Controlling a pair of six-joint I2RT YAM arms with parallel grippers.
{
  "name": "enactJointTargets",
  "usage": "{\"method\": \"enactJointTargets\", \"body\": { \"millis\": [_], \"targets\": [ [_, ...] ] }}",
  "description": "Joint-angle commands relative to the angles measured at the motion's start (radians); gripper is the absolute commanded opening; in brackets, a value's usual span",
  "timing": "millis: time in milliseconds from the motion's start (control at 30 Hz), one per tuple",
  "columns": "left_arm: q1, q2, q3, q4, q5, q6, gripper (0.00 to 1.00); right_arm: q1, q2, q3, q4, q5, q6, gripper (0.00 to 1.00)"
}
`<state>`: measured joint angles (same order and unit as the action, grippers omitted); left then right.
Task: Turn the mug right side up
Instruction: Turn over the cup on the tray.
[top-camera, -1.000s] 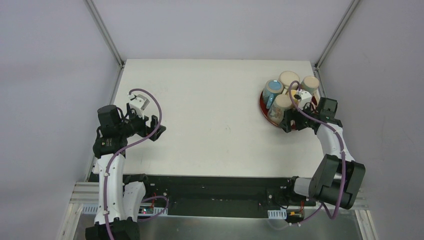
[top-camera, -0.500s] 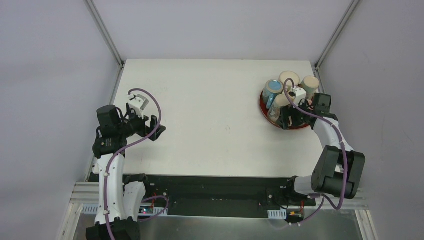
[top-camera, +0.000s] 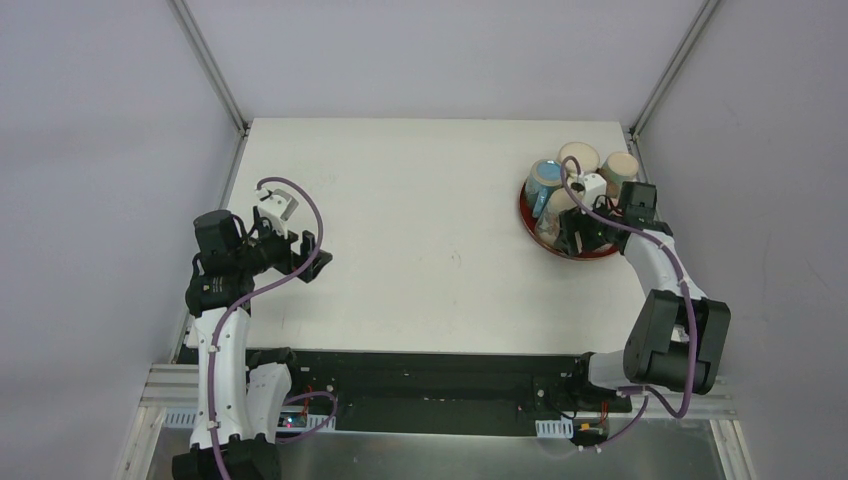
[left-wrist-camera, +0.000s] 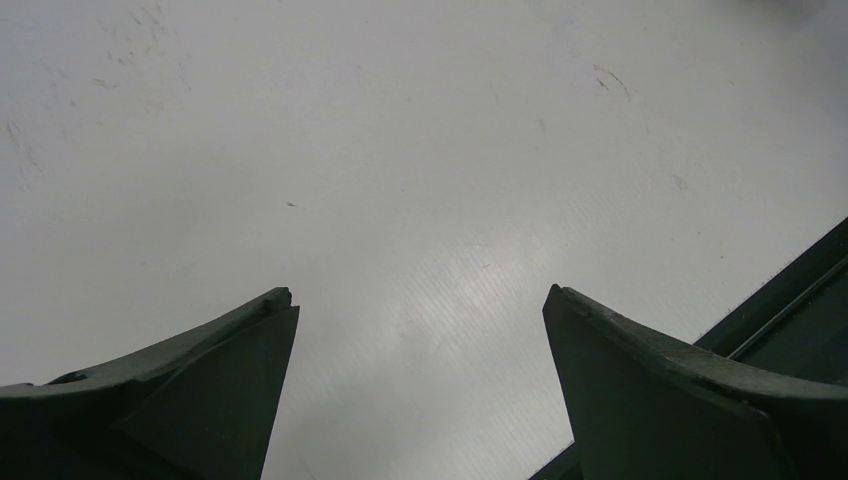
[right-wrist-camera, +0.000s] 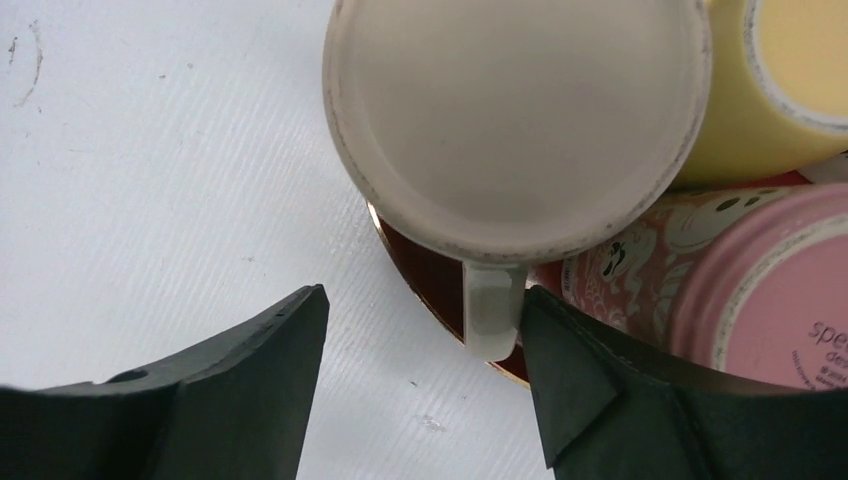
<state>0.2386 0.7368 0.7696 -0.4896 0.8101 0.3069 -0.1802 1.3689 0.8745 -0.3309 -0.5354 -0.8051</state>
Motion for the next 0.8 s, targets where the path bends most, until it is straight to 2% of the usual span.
{"method": "enactJointTargets", "body": {
  "millis": [0, 167, 433, 633, 767],
  "targets": [
    [0.015, -0.010, -0.014, 0.031, 0.042, 0.025, 1.00, 0.019, 0.037, 0.094, -0.027, 0.041, -0.010, 0.73],
    [0.019, -0.013, -0.015, 0.031, 0.042, 0.022, 1.00, 0.032, 0.081, 0.150, -0.063, 0.085, -0.009, 0.65],
    [0.022, -0.010, -0.015, 0.031, 0.046, 0.026, 1.00, 0.067, 0.099, 0.145, -0.063, 0.155, -0.043, 0.61],
    [0.024, -0.009, -0.015, 0.031, 0.046, 0.026, 1.00, 0.085, 0.113, 0.145, -0.062, 0.184, -0.062, 0.52],
    [0.024, -0.010, -0.015, 0.031, 0.047, 0.024, 1.00, 0.091, 0.127, 0.147, -0.063, 0.197, -0.069, 0.51]
  ]
}}
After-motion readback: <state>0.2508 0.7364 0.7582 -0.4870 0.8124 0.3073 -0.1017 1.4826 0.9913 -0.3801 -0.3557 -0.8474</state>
